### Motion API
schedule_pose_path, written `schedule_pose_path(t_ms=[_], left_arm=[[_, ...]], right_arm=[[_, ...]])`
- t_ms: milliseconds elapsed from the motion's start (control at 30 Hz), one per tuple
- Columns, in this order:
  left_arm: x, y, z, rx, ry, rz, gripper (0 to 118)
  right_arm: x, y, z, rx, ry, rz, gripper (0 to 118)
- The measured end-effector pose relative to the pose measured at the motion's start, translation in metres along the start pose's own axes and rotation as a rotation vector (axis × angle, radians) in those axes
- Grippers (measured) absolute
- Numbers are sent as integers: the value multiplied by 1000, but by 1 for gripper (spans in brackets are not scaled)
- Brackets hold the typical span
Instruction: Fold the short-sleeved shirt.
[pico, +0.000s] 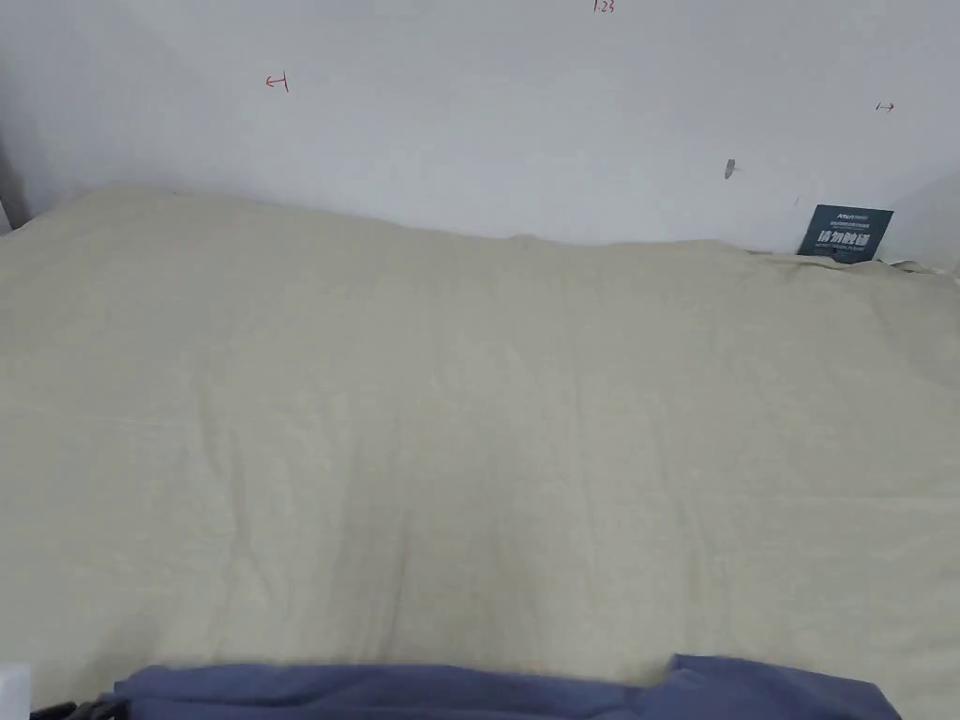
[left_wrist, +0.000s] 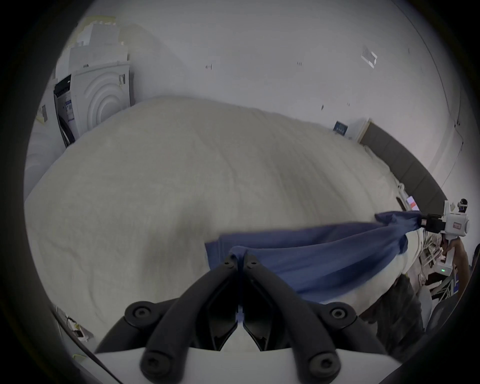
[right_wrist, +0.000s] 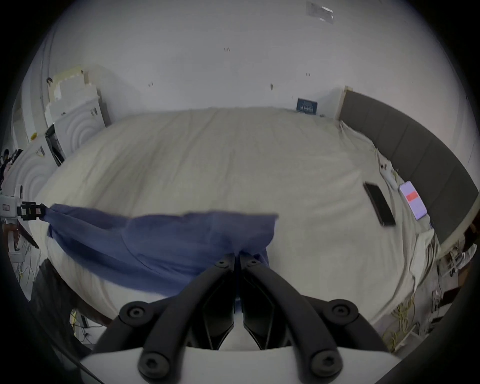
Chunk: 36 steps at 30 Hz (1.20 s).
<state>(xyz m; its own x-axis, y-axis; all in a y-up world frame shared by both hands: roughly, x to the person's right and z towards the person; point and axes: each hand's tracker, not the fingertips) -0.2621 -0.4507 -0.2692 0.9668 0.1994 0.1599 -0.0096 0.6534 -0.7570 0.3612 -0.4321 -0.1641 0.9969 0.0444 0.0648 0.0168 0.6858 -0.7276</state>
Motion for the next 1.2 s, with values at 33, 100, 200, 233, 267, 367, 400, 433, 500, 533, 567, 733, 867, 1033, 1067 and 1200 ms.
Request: schedule_pose_path(t_ms=[33,100,200,233,267,367,400,433,500,533,567,733,867,1033,1067,1200], left_arm=[[-1,-6,-4,-16,14,2,0],[-1,-15,-15,-67,48,-34,0],[2,-22,-35,-113,70,-57,0],[23,-36,-20,-106,81,-59,0],[29,-39,-19,-106,92,-65,0],[38,-36,-15,-97,112,-72,0],[41,-35,-15,-99,117,-76,0],[43,-36,-15,-99,120,-79,0],[44,-37,-12,-93,121,-87,1],[44,-37,-9,-88,119,-87,3],[45,-36,-5,-81,114,-84,5],[51,-27,30,59,125,-48,49],[46,-14,42,221,153,-73,65],[61,4,41,404,190,-101,49],[69,7,42,431,187,-103,39],[81,15,37,496,206,-124,14]], right_arm=[[1,-9,-6,-17,-7,-3,2],[-2,-24,-15,-56,-29,14,2],[-4,-41,-34,-93,-48,16,2],[-6,-46,-38,-96,-51,18,2],[-8,-49,-42,-103,-54,17,2],[-12,-54,-49,-104,-68,18,2],[-13,-54,-50,-100,-71,21,2],[-14,-53,-51,-97,-74,19,2],[-15,-52,-50,-88,-77,10,7],[-18,-51,-47,-79,-81,11,9],[-19,-49,-42,-73,-85,10,11],[-27,-30,7,66,-78,-44,56],[-43,-8,31,232,-88,-84,56],[-68,13,26,394,-72,-69,22],[-72,16,23,419,-62,-77,9],[-86,25,13,471,-57,-102,0]])
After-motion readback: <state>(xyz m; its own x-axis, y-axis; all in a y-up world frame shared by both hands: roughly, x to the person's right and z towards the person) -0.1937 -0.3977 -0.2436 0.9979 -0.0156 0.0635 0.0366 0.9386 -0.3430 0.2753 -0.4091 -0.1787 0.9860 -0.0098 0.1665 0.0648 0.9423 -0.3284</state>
